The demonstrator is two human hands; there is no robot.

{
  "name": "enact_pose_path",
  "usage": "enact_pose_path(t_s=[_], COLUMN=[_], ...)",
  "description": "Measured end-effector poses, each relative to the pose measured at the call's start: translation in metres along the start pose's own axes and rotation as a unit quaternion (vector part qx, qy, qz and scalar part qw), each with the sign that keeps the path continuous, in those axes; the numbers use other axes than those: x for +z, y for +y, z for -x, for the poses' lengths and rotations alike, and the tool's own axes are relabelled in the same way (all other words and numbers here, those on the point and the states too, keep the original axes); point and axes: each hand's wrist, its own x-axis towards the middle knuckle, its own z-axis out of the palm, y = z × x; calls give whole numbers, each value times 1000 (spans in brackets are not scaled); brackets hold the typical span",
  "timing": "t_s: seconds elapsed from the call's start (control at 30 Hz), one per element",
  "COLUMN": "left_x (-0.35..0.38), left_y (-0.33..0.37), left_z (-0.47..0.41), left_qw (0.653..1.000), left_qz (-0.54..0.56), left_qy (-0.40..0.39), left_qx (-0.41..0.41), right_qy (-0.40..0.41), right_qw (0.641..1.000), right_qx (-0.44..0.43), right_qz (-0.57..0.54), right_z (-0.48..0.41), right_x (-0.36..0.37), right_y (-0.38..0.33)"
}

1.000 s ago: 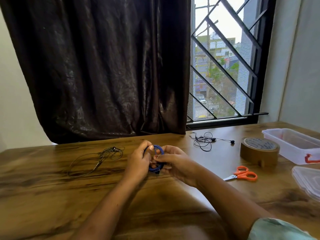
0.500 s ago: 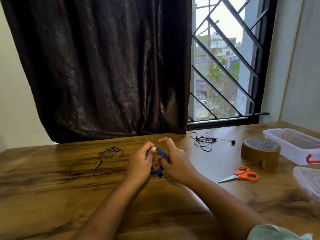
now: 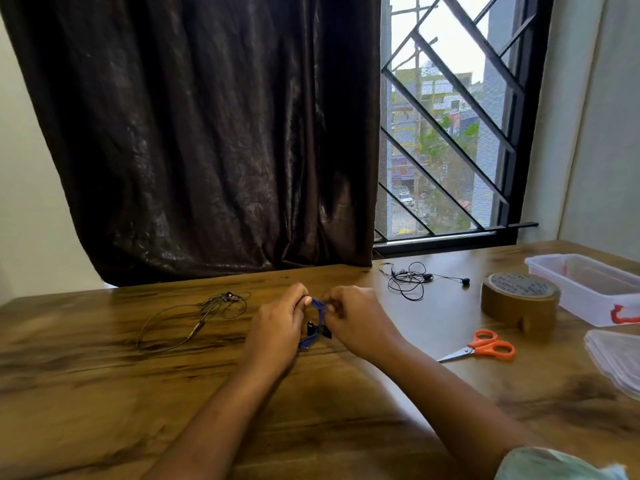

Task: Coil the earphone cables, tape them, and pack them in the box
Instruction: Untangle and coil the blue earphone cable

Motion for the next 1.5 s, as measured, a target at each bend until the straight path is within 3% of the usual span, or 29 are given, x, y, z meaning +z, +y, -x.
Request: enact_pose_path(t_s=[0.6,0.73,0.87,0.9,1.0,1.1,1.2,1.27,1.37,1.43,1.5], left_x=[0,0,1,1,-1,-4,-5,-4,0,1,-1], left_y=[3,3,3,2,-3,-4,-4,0,10,14,10], left_z=[-3,-3,-3,-2,-1,0,-5,-8,-8,-7,-6], left_qw=[996,995,996,997,1000,1000,992,966,925,928,965], left_qz=[70,74,70,67,7,0,98,215,326,322,224], left_qy=[18,10,12,13,22,21,21,13,-13,-25,-41], left_qx=[-60,-64,-47,-43,-12,-11,-81,-142,-197,-187,-129], right_qy=[4,-57,-156,-156,-65,-31,-96,-152,-127,-96,-92], right_qw=[992,952,860,863,949,962,942,914,860,843,860], right_qx=[61,150,222,218,129,75,115,162,219,226,207], right_qz=[-109,-260,-432,-429,-280,-261,-300,-340,-444,-479,-457], right_z=[-3,-3,-2,-2,-3,-4,-5,-5,-5,-7,-8], right_x=[-10,-12,-20,-21,-20,-16,-16,-18,-21,-22,-22], right_y=[0,-7,-11,-10,-1,-1,-2,-1,0,-1,0])
